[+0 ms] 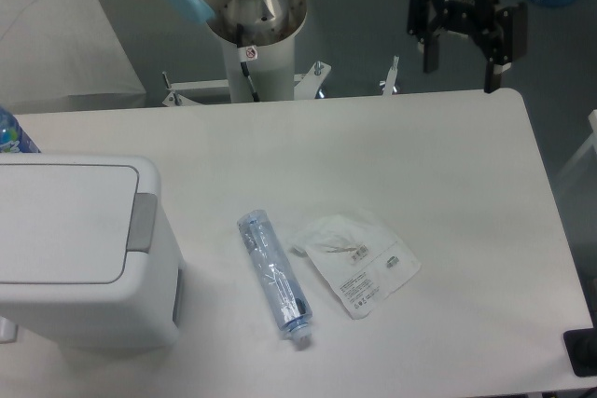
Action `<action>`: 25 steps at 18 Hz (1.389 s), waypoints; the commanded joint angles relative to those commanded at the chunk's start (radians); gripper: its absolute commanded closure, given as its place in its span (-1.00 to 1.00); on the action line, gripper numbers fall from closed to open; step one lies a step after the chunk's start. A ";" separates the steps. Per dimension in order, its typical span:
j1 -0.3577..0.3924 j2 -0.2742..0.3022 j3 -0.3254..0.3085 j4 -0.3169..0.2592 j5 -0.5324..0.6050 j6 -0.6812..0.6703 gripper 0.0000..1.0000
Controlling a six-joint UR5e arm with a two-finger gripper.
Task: Open the trash can
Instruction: 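Move the open gripper from its raised position toward the table center, then lower the open gripper toward the lid edge of the white trash can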
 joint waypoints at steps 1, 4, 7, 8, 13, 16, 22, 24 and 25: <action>-0.009 0.000 0.003 0.002 -0.023 -0.049 -1.00; -0.031 0.000 0.006 0.002 -0.130 -0.247 -1.00; -0.064 0.005 0.014 0.032 -0.141 -0.468 -1.00; -0.090 0.005 0.012 0.055 -0.140 -0.535 -1.00; -0.224 -0.006 -0.001 0.104 -0.140 -0.778 -1.00; -0.297 -0.032 -0.002 0.112 -0.122 -0.784 -1.00; -0.420 -0.086 0.000 0.129 -0.048 -0.918 -1.00; -0.440 -0.103 -0.009 0.188 -0.049 -0.991 -1.00; -0.455 -0.110 -0.018 0.221 -0.049 -1.032 -1.00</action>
